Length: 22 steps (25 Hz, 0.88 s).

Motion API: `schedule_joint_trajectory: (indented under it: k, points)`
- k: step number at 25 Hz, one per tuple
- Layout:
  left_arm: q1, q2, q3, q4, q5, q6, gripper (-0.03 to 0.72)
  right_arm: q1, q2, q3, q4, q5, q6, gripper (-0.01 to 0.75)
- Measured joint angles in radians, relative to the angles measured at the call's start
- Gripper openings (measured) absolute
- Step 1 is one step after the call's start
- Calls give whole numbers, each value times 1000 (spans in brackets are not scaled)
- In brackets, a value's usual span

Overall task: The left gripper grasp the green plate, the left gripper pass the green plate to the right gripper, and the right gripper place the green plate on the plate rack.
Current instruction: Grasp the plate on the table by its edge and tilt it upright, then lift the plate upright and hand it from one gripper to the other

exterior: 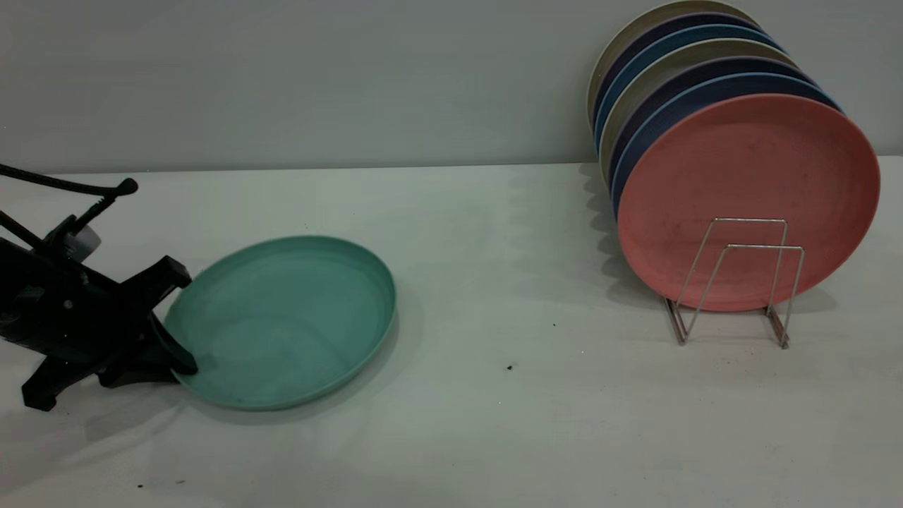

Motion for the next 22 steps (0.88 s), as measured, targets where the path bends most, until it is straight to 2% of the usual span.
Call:
schedule_joint_trajectory:
  k: [6, 11, 16, 22]
  points:
    - [-6, -69, 0, 7, 8, 125, 19, 0, 55, 0, 86, -4, 0, 425]
    - [-19, -139, 0, 12, 95, 278, 19, 0, 202, 0, 186, -43, -76, 425]
    - [-36, -162, 0, 21, 216, 337, 18, 0, 406, 0, 418, -84, -328, 425]
    - [-105, -164, 0, 25, 256, 415, 18, 0, 658, -7, 771, -71, -680, 425]
